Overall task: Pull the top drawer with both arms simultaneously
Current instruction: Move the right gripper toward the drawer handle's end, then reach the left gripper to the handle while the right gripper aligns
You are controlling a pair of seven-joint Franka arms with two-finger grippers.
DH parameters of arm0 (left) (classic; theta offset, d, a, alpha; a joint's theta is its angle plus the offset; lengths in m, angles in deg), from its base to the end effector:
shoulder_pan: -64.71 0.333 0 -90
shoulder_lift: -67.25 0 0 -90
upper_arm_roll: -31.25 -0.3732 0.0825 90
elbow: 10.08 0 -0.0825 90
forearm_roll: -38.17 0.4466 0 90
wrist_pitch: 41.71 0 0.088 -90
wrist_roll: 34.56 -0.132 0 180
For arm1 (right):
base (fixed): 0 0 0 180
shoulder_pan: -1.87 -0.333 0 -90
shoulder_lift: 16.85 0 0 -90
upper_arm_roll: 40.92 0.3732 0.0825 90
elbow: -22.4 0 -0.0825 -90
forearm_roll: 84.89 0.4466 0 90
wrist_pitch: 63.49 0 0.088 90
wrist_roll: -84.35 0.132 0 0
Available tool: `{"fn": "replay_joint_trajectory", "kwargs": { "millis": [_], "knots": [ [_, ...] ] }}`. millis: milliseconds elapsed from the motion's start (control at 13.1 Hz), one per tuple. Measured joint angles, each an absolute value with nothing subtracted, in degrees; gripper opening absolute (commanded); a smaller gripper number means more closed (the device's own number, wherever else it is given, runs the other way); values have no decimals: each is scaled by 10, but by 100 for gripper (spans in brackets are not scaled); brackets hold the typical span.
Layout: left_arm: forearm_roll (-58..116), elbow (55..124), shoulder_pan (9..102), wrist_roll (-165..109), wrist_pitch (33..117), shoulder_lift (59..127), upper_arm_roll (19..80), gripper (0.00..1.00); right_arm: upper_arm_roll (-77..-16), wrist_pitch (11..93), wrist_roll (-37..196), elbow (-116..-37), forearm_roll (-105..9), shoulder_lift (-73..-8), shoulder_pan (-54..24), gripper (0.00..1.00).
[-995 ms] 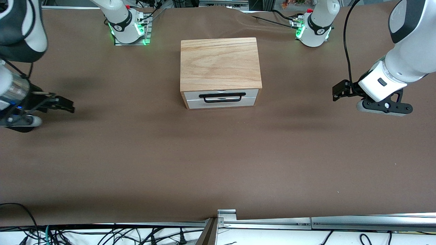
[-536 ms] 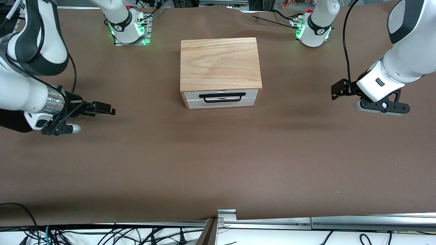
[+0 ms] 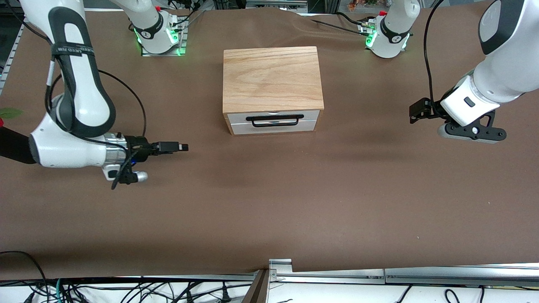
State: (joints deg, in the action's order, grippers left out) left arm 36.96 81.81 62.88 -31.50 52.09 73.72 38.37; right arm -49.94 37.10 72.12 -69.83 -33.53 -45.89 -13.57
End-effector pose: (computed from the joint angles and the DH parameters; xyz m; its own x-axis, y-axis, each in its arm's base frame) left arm 0.6471 -0.1007 0.5732 0.9916 -0.1011 -0.0804 -0.0989 -0.9946 0.0306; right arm 0.7176 0.1850 0.3369 0.9618 0.0996 -0.2549 -0.1088 -0.7156 -0.6899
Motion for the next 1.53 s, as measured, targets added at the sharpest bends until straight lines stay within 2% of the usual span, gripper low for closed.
{"fn": "replay_joint_trajectory", "kwargs": {
  "millis": [689, 1149, 1532],
  "knots": [
    [370, 818, 629, -315, 521, 737, 383, 100, -499, 373, 581, -705, -98, -523, -176, 100],
    [370, 818, 630, -315, 520, 738, 382, 100, -499, 385, 455, -756, 46, -534, -226, 100],
    [370, 818, 631, -315, 519, 738, 381, 100, -499, 390, 395, -784, 105, -540, -248, 100]
  ]
}}
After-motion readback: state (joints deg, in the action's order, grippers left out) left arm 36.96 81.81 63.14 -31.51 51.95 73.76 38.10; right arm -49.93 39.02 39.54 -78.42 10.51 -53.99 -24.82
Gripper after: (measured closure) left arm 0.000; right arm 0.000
